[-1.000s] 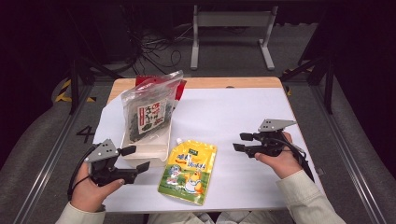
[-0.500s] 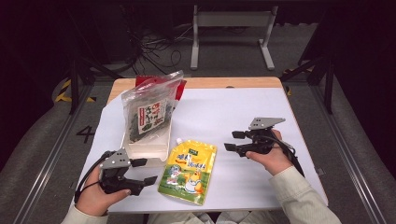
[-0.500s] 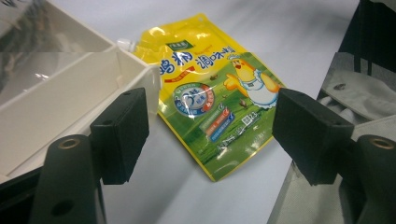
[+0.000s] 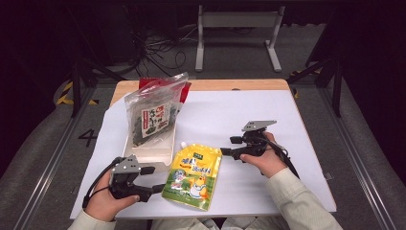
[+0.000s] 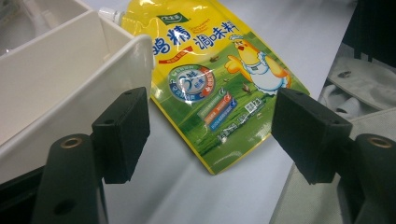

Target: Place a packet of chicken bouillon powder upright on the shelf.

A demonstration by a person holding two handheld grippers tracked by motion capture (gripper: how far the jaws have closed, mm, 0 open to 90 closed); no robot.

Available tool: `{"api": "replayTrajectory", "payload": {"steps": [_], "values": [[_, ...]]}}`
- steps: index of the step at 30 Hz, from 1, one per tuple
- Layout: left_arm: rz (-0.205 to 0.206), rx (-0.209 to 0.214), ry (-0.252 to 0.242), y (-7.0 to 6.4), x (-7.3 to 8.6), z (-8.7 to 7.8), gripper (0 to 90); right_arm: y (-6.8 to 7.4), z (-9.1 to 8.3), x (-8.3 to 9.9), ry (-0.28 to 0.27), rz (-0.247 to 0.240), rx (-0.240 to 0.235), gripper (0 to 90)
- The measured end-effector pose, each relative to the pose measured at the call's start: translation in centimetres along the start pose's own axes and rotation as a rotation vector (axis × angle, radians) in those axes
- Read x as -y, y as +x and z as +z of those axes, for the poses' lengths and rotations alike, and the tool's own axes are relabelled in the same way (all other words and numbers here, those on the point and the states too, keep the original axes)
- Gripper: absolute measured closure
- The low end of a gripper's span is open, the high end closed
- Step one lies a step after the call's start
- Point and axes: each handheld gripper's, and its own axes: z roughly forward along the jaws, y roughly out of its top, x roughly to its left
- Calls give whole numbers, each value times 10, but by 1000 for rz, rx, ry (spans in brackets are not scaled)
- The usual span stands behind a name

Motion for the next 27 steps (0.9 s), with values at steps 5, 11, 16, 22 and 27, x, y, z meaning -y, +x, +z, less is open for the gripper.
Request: {"api": "replayTrajectory", "payload": {"steps": [5,11,16,22,27], "values": [[-2,-6,-1,0,1,0,287,3,9,0,28,4,15,273],[2,-3,9,0,3,1,285,7,21,1,70,11,11,256],[13,37,21,-1,7,9,341,10,30,2,96,13,6,236],[-3,56,49,1,12,20,444,10,39,2,113,22,7,218],[2,73,65,2,14,27,493,11,43,3,130,26,2,218]]}}
